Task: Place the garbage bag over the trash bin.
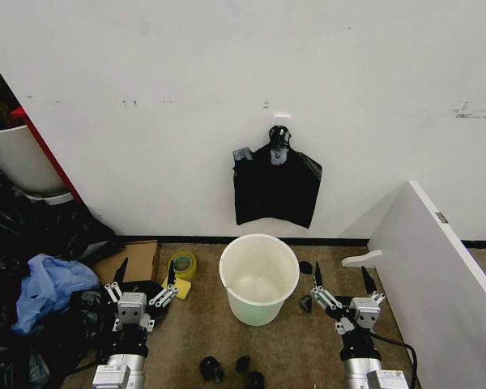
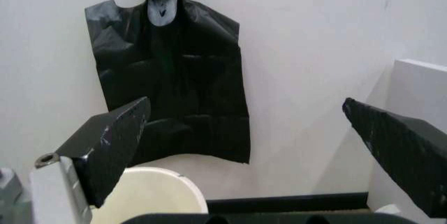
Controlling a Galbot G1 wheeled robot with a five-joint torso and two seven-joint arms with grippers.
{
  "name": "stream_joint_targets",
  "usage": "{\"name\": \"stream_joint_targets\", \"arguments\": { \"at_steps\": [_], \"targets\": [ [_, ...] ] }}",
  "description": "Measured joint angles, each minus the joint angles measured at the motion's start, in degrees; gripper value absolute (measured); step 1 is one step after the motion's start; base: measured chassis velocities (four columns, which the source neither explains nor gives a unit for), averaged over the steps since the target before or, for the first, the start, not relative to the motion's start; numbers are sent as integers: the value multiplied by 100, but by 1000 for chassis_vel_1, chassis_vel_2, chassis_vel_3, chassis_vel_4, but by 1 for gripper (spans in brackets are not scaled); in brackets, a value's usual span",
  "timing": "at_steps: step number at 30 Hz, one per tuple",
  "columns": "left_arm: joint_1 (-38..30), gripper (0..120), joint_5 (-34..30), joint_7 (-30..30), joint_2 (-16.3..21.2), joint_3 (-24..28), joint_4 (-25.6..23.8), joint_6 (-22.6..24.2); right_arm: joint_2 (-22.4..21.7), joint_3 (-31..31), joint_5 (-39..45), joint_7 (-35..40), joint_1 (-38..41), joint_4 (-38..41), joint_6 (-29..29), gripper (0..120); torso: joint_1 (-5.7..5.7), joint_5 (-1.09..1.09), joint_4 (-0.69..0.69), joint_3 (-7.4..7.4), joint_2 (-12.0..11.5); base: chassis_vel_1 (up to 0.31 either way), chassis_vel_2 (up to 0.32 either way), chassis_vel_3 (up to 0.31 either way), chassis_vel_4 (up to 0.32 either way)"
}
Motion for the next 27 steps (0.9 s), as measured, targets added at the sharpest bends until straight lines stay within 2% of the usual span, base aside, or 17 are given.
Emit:
{"name": "stream_joint_targets", "arguments": {
  "at_steps": [23,25,27],
  "targets": [
    [-9,100,-9,18,-27,-16,71,-25,-165,-84,361,10,298,-114,-258,100,0,0,-1,0,0,0,0,0,0],
    [-10,100,-9,20,-26,-20,97,-34,-279,-136,631,-18,444,-120,-377,100,0,0,-1,0,0,0,0,0,0],
    [-30,100,-17,22,-1,-40,128,-43,-466,-187,1312,-129,766,-123,-612,100,0,0,0,0,0,0,0,0,0]
  ]
}}
